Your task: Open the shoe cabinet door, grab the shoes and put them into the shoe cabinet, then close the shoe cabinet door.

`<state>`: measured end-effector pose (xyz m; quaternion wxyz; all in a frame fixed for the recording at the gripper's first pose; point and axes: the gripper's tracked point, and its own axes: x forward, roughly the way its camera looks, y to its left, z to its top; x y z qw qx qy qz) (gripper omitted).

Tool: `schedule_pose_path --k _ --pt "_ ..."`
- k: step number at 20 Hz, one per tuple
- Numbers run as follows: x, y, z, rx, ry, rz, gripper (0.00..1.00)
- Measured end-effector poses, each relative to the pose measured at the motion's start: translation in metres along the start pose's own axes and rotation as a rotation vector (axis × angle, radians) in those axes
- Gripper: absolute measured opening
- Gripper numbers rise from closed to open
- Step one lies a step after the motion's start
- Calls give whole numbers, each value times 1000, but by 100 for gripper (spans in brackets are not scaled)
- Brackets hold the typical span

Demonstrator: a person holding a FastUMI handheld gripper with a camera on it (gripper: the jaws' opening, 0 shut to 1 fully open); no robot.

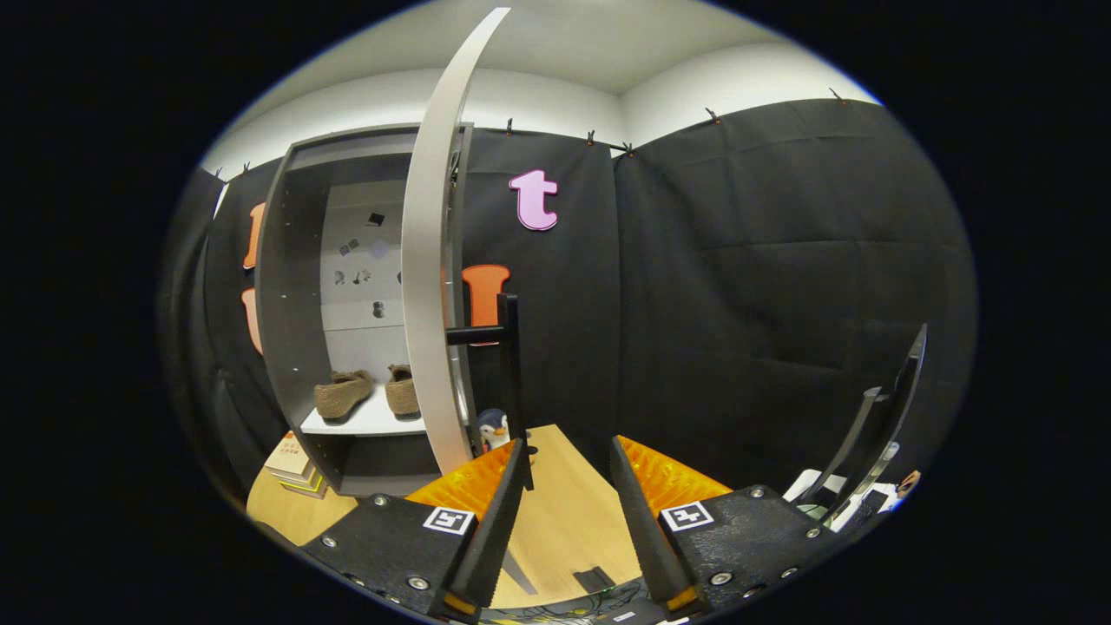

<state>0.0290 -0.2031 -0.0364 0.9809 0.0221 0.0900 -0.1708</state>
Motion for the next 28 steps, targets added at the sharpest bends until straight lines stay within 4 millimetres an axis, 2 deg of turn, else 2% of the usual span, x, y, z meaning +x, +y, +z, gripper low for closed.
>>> schedule_pose_path --k 7,15,21,26,28 --pt "-15 59 -2 -6 -19 150 64" --pt "-23 130 1 -47 -29 356 64" --pt "-14 166 1 -10 -32 461 64" --pt "-5 206 2 25 -28 543 64" --pt "-1 212 2 26 -36 562 64"
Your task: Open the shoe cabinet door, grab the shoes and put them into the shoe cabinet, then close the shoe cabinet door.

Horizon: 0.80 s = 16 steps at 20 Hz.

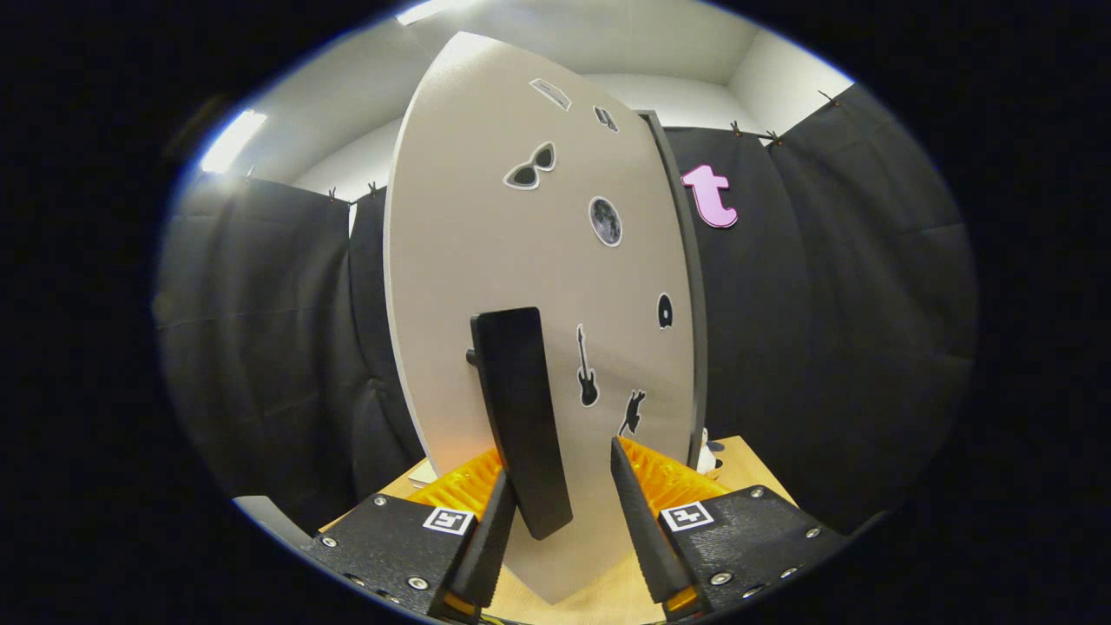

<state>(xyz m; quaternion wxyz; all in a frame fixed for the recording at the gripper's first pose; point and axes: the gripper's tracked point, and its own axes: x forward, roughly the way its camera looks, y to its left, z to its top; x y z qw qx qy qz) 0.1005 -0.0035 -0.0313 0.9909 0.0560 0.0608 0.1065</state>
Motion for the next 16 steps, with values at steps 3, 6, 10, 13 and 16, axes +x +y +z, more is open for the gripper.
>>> schedule_pose_path --k 3,6,10,13,16 --pt "15 15 -3 -4 -6 6 68" --pt "26 25 0 -66 -15 -12 69" --pt "38 37 -1 -72 -20 -28 69" --pt "46 44 -2 -58 -23 -38 69" --pt "56 50 -2 -57 -31 -37 70"
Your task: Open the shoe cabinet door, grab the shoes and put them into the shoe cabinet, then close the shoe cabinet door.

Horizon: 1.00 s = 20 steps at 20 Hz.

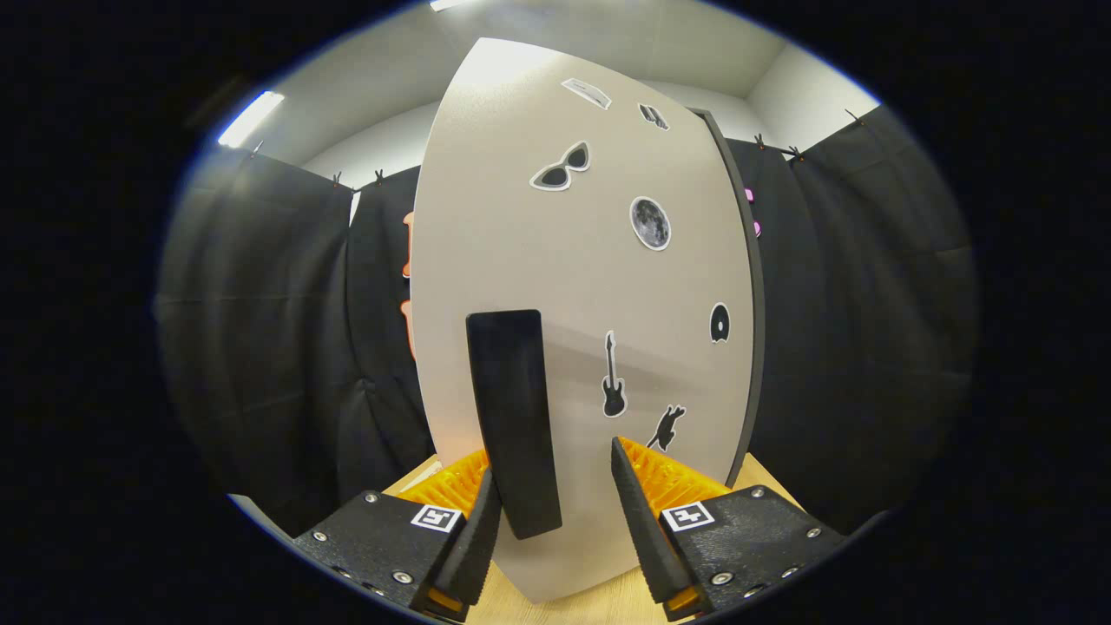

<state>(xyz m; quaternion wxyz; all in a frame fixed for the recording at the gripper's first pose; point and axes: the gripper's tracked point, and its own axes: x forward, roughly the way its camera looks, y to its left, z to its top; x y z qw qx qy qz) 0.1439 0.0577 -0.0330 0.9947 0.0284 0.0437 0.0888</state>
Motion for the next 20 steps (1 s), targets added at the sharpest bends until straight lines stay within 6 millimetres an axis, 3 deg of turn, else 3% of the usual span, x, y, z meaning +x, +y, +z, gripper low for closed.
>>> schedule_pose_path --k 6,20 --pt "19 15 -4 48 9 57 70" --pt "72 46 -1 -17 31 116 70"
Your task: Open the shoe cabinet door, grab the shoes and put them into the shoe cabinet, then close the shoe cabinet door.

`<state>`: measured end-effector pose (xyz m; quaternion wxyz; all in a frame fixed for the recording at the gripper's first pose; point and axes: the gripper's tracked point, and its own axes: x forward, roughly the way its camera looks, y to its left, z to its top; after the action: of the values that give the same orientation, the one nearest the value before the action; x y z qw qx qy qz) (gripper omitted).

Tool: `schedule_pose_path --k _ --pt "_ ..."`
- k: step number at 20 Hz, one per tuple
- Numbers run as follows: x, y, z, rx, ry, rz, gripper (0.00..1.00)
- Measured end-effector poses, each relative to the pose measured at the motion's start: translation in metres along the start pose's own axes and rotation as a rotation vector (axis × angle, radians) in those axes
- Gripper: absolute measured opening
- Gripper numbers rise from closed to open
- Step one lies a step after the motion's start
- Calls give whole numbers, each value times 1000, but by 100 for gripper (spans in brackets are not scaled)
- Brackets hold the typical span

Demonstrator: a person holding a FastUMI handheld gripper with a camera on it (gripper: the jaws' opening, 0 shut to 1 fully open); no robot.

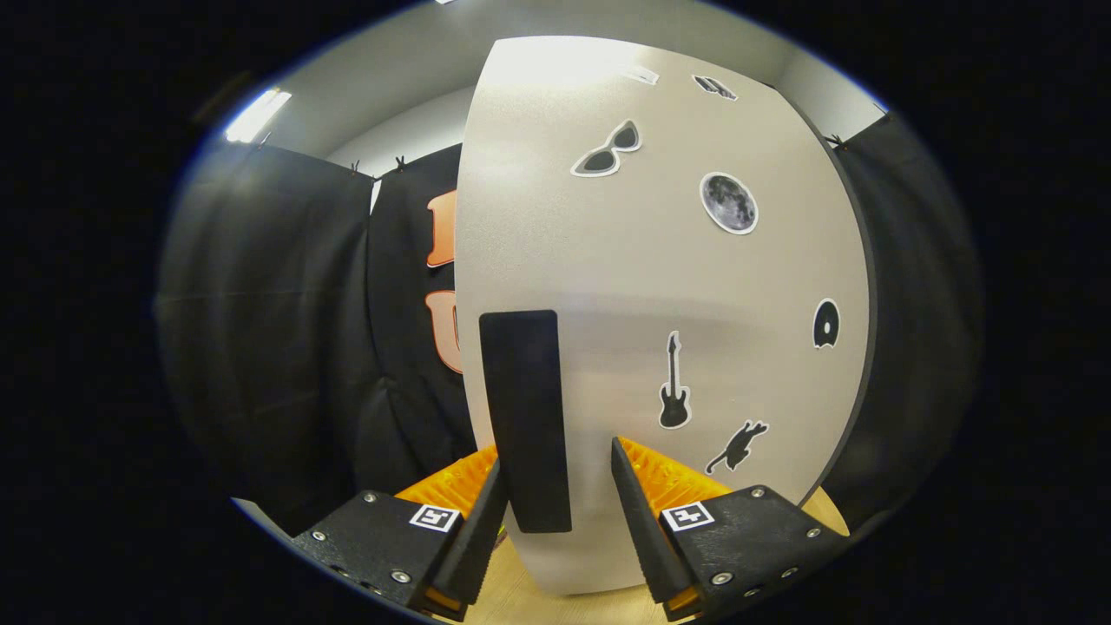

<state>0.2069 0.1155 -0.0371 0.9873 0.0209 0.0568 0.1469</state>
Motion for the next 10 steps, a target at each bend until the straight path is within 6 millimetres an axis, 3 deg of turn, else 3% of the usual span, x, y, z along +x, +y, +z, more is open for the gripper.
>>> schedule_pose_path --k 10 --pt "19 2 -1 -39 9 -31 74"
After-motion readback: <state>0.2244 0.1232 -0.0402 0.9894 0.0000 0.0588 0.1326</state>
